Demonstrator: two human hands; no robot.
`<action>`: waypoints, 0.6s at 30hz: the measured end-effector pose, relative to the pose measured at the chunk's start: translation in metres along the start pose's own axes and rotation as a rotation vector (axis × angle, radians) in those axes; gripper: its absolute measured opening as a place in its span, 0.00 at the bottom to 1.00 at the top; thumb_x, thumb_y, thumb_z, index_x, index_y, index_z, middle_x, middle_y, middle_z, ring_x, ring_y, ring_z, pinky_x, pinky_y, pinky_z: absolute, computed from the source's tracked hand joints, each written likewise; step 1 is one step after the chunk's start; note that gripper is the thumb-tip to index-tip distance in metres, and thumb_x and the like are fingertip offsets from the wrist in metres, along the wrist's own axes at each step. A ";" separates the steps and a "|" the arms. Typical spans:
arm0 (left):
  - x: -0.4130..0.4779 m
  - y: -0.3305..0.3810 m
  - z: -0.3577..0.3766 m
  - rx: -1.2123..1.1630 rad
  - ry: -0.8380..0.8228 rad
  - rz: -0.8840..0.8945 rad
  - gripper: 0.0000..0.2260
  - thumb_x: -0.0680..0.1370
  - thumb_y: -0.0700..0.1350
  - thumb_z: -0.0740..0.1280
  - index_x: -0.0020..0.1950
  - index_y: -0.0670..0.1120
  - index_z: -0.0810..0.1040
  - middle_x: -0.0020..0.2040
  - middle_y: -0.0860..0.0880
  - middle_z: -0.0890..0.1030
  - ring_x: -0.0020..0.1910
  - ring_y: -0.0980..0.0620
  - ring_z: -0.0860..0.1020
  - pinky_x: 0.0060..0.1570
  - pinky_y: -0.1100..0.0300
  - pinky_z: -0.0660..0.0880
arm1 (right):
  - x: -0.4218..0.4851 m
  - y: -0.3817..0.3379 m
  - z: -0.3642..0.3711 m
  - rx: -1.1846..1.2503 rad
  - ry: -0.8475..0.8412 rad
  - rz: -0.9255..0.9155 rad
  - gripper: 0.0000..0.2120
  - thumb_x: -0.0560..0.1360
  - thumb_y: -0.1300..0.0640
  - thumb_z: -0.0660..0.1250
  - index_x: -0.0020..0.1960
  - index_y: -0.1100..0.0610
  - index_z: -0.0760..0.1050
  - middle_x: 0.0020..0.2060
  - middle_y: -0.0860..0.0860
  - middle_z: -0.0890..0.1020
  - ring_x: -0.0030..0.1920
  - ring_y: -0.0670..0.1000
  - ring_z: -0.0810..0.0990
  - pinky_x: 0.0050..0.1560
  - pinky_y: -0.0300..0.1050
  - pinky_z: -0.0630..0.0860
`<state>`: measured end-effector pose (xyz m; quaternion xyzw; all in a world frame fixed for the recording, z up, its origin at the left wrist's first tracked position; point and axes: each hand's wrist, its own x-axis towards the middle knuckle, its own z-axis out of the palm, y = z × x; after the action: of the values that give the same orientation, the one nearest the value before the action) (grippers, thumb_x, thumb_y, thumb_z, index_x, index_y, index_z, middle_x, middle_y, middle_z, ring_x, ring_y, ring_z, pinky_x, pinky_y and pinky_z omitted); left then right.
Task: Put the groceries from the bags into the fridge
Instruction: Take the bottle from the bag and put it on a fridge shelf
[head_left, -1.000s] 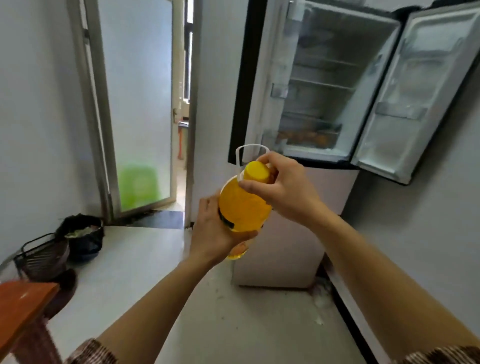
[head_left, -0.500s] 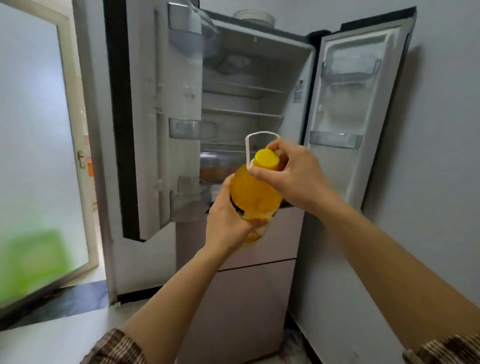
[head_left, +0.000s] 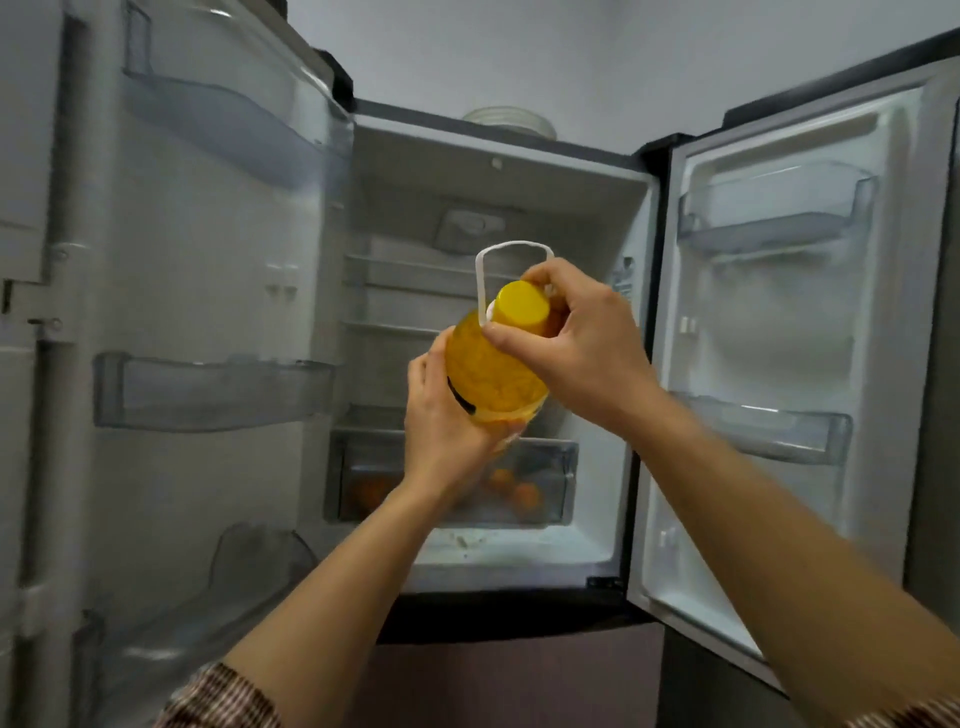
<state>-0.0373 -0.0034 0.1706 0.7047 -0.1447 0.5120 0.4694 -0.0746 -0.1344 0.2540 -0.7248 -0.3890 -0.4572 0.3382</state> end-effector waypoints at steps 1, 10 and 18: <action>0.018 -0.006 0.011 0.014 0.021 0.028 0.46 0.60 0.53 0.82 0.72 0.55 0.60 0.64 0.52 0.67 0.56 0.59 0.70 0.44 0.76 0.65 | 0.014 0.017 0.002 0.014 0.016 -0.023 0.19 0.69 0.43 0.74 0.53 0.50 0.74 0.42 0.44 0.77 0.44 0.47 0.78 0.44 0.48 0.79; 0.157 -0.056 0.061 0.185 0.164 0.271 0.45 0.63 0.51 0.81 0.74 0.49 0.61 0.67 0.47 0.67 0.56 0.60 0.68 0.46 0.83 0.65 | 0.106 0.117 0.030 0.133 0.155 -0.141 0.20 0.70 0.45 0.74 0.56 0.53 0.73 0.42 0.44 0.75 0.40 0.41 0.74 0.39 0.31 0.70; 0.206 -0.106 0.082 0.202 0.223 0.289 0.46 0.62 0.47 0.82 0.74 0.50 0.61 0.66 0.48 0.67 0.56 0.58 0.69 0.45 0.83 0.66 | 0.145 0.167 0.072 0.175 0.166 -0.173 0.18 0.70 0.46 0.74 0.53 0.54 0.73 0.37 0.41 0.73 0.37 0.42 0.73 0.37 0.31 0.68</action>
<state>0.1731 0.0421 0.2899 0.6591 -0.1393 0.6606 0.3313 0.1407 -0.1146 0.3404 -0.6158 -0.4592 -0.5073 0.3906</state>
